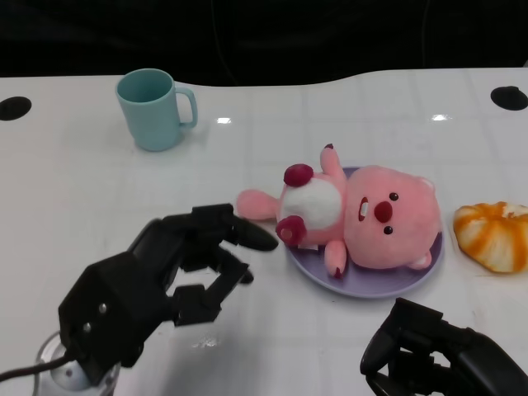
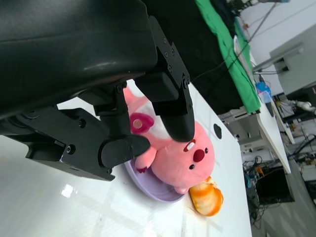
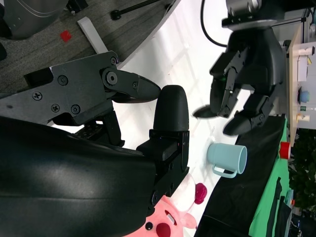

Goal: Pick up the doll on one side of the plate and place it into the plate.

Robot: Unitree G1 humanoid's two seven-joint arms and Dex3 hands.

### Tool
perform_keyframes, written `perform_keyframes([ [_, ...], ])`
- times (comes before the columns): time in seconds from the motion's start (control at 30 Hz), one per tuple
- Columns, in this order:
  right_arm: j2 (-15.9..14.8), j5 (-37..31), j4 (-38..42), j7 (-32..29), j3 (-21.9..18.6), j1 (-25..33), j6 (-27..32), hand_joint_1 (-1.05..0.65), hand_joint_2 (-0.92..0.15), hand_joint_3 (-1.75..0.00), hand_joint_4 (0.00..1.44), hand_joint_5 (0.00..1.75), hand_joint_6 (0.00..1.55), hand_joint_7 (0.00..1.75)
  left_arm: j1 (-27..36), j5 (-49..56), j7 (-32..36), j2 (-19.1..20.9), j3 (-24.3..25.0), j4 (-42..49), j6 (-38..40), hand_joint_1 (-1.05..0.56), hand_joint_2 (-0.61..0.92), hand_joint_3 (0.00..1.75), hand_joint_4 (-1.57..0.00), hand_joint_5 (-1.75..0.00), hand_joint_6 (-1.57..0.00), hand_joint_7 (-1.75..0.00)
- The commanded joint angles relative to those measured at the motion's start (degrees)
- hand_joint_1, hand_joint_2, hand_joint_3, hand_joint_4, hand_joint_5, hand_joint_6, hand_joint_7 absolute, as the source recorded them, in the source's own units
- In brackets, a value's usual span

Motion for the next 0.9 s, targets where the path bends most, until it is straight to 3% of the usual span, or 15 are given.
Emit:
perform_keyframes([
  [0.03, -0.50, 0.10, -0.04, -0.04, 0.18, -0.11, 0.29, -0.24, -0.87, -0.64, 0.66, 1.75, 0.46, 1.67, 3.08, -1.58, 0.94, -0.32, 1.20, -3.62, 3.67, 0.06, 0.47, 1.33, -0.80, -1.58, -0.73, -1.38],
  [0.17, -0.55, -0.34, -0.35, -0.32, 0.31, -0.24, 0.45, -0.23, -0.86, -0.64, 0.66, 1.75, 0.46, 1.67, 6.63, -4.34, 0.75, -1.08, 1.62, -8.11, 10.54, 0.04, 0.49, 1.37, -0.86, -1.72, -0.78, -1.46],
  [0.37, -0.59, 0.00, -0.13, -0.15, 0.06, -0.36, 0.21, -0.22, -0.86, -0.65, 0.67, 1.75, 0.46, 1.66, 10.09, -6.60, 0.16, 0.71, 2.85, -14.87, 19.70, 0.04, 0.49, 1.38, -0.89, -1.75, -0.80, -1.52],
  [0.6, -0.70, -0.03, 0.36, -0.03, -0.34, -0.72, -0.23, -0.22, -0.85, -0.66, 0.66, 1.75, 0.46, 1.66, 12.75, -6.82, 0.15, 2.31, 2.52, -17.84, 21.89, 0.03, 0.49, 1.37, -0.88, -1.75, -0.78, -1.59],
  [0.9, -0.52, 0.60, 1.73, 0.41, -1.22, -1.53, -0.56, -0.22, -0.84, -0.66, 0.66, 1.75, 0.46, 1.66, 10.69, -7.22, -0.91, 3.50, 2.29, -14.99, 22.92, 0.01, 0.52, 1.32, -0.86, -1.75, -0.77, -1.65],
])
